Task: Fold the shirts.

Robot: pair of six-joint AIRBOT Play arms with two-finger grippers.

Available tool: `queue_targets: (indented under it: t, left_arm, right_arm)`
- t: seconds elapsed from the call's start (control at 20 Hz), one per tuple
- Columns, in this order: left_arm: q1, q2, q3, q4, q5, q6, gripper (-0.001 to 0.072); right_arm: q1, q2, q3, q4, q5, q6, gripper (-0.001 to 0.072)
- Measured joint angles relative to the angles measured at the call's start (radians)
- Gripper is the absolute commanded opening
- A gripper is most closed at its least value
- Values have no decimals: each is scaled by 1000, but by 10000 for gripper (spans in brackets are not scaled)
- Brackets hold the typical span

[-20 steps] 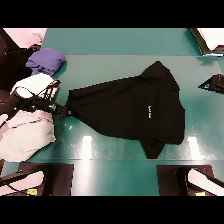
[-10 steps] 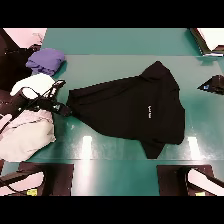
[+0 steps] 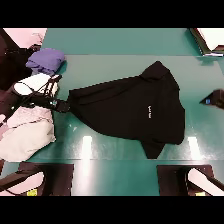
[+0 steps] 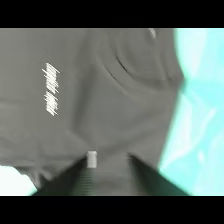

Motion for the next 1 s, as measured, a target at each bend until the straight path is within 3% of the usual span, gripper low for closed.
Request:
queue_targets:
  t: [0.15,0.35,0.7,0.75,0.8,0.9,1.0]
  left_arm:
    - [0,57,8,-1,-40,-31,26]
    - [2,84,11,-24,-56,-49,27]
    - [2,93,12,-38,-68,-55,27]
    - [2,94,12,-38,-72,-56,27]
    - [2,94,12,-39,-74,-56,27]
    - [2,94,12,-40,-81,-58,26]
    - [2,94,15,-40,-91,-84,26]
  right_arm:
    - [-89,46,-207,-24,-7,0,428]
    - [-125,67,-428,-19,-65,1,427]
    - [-72,60,-564,-1,-188,39,425]
    - [-69,48,-569,0,-191,40,379]
    - [-68,35,-572,5,-189,43,234]
    - [-65,11,-576,1,-189,46,27]
    - [-62,13,-572,3,-184,45,12]
